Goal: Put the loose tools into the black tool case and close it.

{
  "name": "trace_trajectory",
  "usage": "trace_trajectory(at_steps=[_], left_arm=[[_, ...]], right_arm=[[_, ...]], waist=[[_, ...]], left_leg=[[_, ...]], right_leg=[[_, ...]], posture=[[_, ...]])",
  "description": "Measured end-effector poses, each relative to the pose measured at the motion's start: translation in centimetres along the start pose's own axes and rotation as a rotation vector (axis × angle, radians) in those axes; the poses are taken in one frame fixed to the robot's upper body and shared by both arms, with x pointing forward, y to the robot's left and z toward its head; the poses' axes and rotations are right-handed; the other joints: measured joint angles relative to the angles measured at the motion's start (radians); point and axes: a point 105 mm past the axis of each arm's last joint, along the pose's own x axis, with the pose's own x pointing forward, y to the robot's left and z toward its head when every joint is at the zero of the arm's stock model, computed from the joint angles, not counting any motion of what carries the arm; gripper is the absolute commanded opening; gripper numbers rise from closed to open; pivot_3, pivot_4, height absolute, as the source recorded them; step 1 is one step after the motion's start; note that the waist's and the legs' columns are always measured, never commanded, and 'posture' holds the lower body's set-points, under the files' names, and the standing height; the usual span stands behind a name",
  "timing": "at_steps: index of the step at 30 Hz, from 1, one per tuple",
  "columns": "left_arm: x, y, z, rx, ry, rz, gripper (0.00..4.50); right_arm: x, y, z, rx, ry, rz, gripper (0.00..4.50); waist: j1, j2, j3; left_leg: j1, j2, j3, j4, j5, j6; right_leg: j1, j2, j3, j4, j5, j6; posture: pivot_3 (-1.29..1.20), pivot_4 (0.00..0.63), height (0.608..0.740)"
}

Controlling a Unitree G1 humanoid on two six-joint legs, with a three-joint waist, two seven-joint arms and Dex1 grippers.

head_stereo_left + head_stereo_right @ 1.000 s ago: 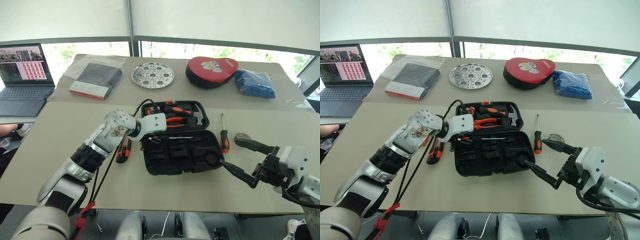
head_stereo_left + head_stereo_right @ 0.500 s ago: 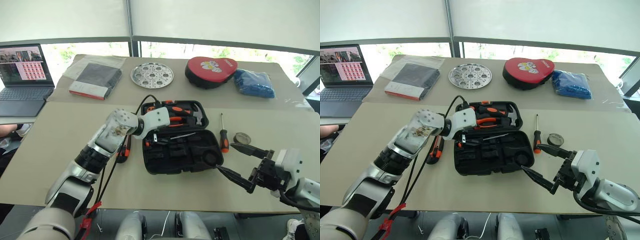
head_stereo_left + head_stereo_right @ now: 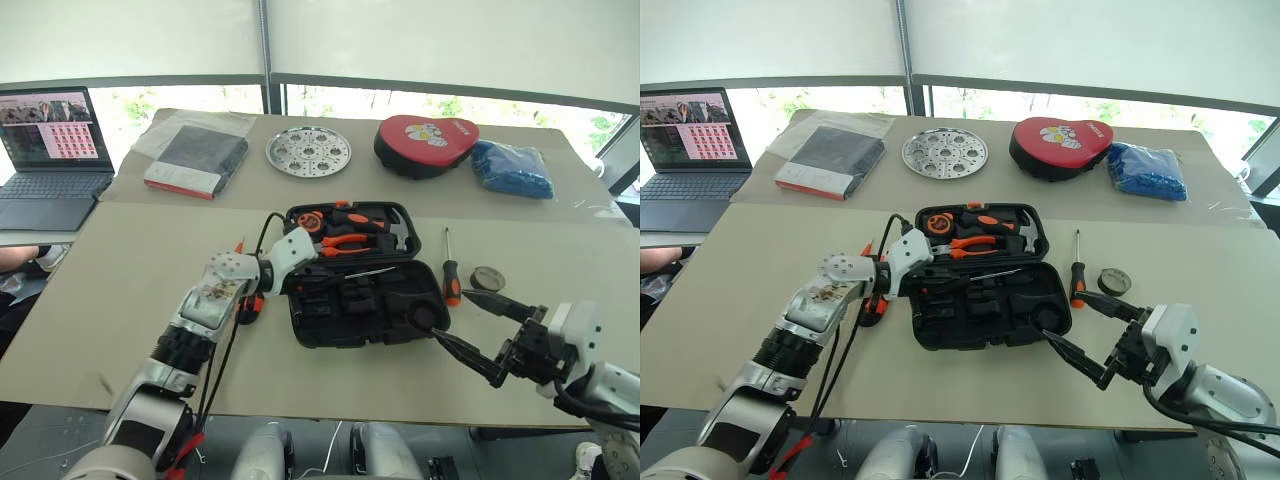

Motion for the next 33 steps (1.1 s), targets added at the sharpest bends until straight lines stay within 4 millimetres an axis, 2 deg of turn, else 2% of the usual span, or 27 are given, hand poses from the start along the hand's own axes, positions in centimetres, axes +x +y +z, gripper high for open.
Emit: trace_trajectory(at_steps=[6,11,21,24,28,29,33], left_arm=[[0.6,-0.2,-0.1,0.048,0.056,-0.022,0.09],[1.2,-0.1,-0.2,0.063,0.121,-0.029,0.09],[1.1,0.0,-0.4,0.03,0.117,-0.021,0.09],[0.8,-0.1,-0.5,-0.02,0.055,-0.005,0.09],[-1.1,-0.6,-0.5,-0.089,-0.134,0.009,1.13],[-2.7,-0.5,-0.1,-0.065,-0.2,0.014,1.6],[-7.0,0.0,1.1,0.027,-0.289,0.031,2.97]], right_arm=[[-0.5,0.1,-0.9,0.027,0.02,-0.014,4.5],[-0.6,-0.1,-1.2,0.029,0.022,-0.035,4.5],[-1.5,-0.7,-2.4,0.086,0.032,-0.161,4.5],[-1.8,-1.0,-2.5,0.096,0.025,-0.205,4.5],[-3.5,-1.5,-2.8,0.124,0.028,-0.295,4.5],[-4.1,-1.5,-3.0,0.137,0.04,-0.321,4.5],[-5.6,-1.9,-3.7,0.147,0.072,-0.408,4.5]], waist=[[0.006,0.001,-0.002],[0.011,0.009,-0.011],[0.004,0.011,-0.013],[0.002,0.012,-0.013],[-0.005,0.011,-0.012],[-0.009,0.011,-0.011],[-0.016,0.012,-0.011]], left_leg=[[0.001,0.0,0.0,0.0,0.0,0.0],[0.004,-0.001,0.0,0.0,-0.001,0.002],[0.004,0.0,0.0,0.0,-0.001,0.002],[0.003,0.0,0.0,0.0,-0.001,0.002],[-0.001,0.001,0.0,0.0,-0.001,0.001],[-0.001,0.002,0.0,-0.001,-0.001,0.001],[0.0,0.002,0.0,-0.001,-0.001,0.001]], right_leg=[[0.002,0.0,0.0,-0.001,0.0,0.0],[0.005,0.0,0.002,-0.001,0.0,0.001],[0.004,0.0,0.002,-0.001,0.0,0.001],[0.002,0.0,0.002,-0.001,0.0,0.001],[-0.002,0.0,0.002,0.0,0.0,0.001],[-0.002,0.0,0.002,0.0,0.0,0.0],[-0.001,0.0,0.002,0.0,0.0,0.0]], posture=[[0.0,0.15,0.74],[0.0,0.15,0.74],[0.0,0.15,0.74],[0.0,0.15,0.74],[0.0,0.15,0.74],[0.0,0.15,0.74],[0.0,0.15,0.74]])
